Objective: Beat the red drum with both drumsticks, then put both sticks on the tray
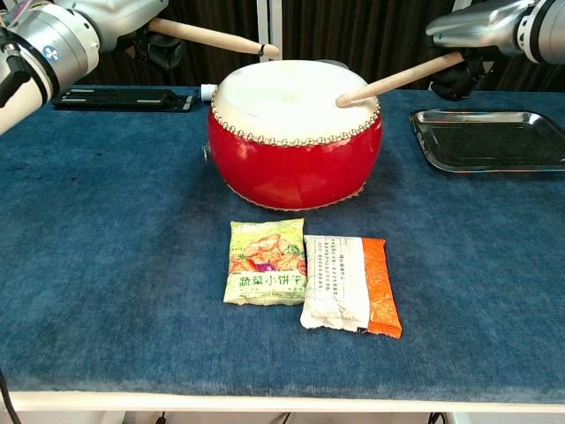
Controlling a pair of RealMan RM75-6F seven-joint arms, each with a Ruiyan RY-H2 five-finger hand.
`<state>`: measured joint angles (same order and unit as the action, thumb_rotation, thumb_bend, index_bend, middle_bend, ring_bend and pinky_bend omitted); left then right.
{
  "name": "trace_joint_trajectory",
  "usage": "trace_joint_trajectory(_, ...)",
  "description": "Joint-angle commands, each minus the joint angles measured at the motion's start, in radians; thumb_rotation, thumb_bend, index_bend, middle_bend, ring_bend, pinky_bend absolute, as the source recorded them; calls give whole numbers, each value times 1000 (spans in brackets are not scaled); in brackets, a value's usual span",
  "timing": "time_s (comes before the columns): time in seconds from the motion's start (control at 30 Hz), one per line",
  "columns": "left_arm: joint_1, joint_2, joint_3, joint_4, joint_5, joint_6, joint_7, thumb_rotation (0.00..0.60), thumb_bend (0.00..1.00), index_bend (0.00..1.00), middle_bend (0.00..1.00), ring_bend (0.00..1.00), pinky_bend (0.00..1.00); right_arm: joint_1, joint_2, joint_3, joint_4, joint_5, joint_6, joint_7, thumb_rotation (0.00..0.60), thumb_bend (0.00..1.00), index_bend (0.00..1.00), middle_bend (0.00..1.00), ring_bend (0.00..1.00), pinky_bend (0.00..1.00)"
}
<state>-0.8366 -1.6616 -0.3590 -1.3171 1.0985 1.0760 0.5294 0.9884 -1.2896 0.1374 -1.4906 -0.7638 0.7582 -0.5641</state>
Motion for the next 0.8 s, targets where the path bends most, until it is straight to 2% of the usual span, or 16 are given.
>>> trace_joint_trajectory(0.03, -13, -33, 20, 42, -20, -20, 15, 600, 578, 1000, 1000, 1000, 1000, 3, 2, 19, -19, -6, 35, 24, 600, 906, 1000, 1000, 1000, 1000)
trace_joint_trajectory(0.17, -39, -94, 49, 139, -48, -64, 43, 600, 578, 1000, 1000, 1000, 1000, -20, 45, 72, -81, -70, 90, 109, 600, 905, 1000, 1000, 1000, 1000)
trace_joint_trajectory(0.27, -47, -109, 56, 171, -47, -56, 60, 600, 578, 1000, 1000, 1000, 1000, -24, 61, 82, -94, -91, 101, 126, 600, 905, 1000, 1000, 1000, 1000)
trace_joint_trajectory(0.47, -21, -31, 19, 62, -20, 30, 19, 600, 578, 1000, 1000, 1000, 1000, 13, -4, 7, -15, -16, 52, 8, 600, 906, 1000, 1000, 1000, 1000)
trace_joint_trajectory(0.6, -20, -12, 25, 29, -18, 34, 31, 600, 578, 1000, 1000, 1000, 1000, 39, -39, -28, 16, 41, 59, -81, 600, 906, 1000, 1000, 1000, 1000)
trace_joint_trajectory(0.8, -45, -88, 74, 119, -53, -36, 61, 600, 578, 1000, 1000, 1000, 1000, 5, 23, 65, -83, -34, 148, 52, 600, 906, 1000, 1000, 1000, 1000)
